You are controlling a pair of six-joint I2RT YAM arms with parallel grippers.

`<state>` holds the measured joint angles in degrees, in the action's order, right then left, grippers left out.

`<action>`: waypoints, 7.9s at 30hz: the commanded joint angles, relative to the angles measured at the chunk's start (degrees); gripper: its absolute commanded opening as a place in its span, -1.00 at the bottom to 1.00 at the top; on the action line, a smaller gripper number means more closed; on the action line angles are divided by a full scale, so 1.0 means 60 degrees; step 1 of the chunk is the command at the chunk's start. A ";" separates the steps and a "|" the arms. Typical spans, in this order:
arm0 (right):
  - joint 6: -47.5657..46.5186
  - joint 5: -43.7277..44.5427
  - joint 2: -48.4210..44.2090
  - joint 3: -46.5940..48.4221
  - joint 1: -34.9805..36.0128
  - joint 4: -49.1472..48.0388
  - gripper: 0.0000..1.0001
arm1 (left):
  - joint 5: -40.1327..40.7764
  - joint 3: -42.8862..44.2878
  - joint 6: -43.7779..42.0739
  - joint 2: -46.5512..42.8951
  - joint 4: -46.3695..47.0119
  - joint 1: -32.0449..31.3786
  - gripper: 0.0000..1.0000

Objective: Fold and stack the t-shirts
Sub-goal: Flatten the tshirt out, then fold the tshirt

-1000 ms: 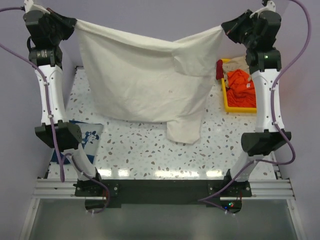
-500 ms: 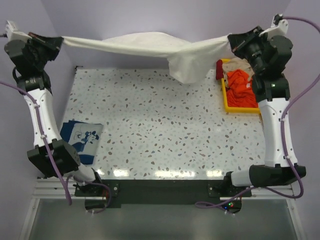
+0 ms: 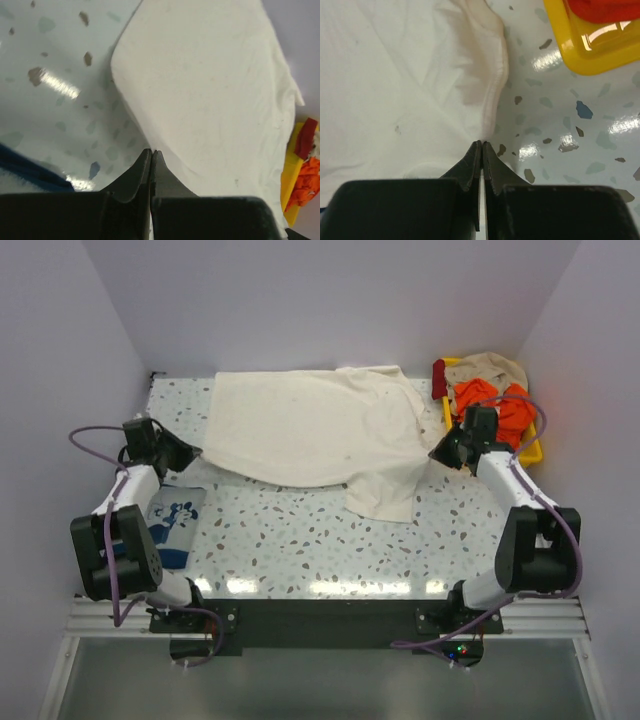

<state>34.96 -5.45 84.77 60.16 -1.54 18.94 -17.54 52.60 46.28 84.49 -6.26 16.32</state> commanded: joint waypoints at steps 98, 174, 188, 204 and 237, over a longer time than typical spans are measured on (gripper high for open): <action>-0.0568 0.0631 0.1397 0.2773 0.3040 0.2484 -1.00 | 0.2704 0.2893 -0.0859 0.2938 -0.2414 -0.1284 -1.00; -0.0509 -0.0878 0.2760 0.3640 0.0638 0.1370 -1.00 | 0.1093 0.4417 -0.0375 0.4712 -0.1534 -0.0566 -1.00; -0.0568 -0.1113 0.3595 0.4679 0.0813 0.1545 -1.00 | 0.1019 0.4359 -0.0346 0.4888 -0.1432 -0.0551 -1.00; -0.0685 -0.0805 0.3699 0.4959 0.0858 0.1736 -1.00 | 0.0931 0.4285 -0.0360 0.4684 -0.1315 -0.0478 -1.00; -0.0861 -0.1011 0.3568 0.3863 0.1046 0.1386 0.18 | 0.0931 0.3337 -0.0610 0.3044 -0.1095 -0.0317 0.15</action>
<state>30.37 -10.50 110.87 87.20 3.07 28.29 -12.97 75.53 42.87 110.19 -14.57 14.26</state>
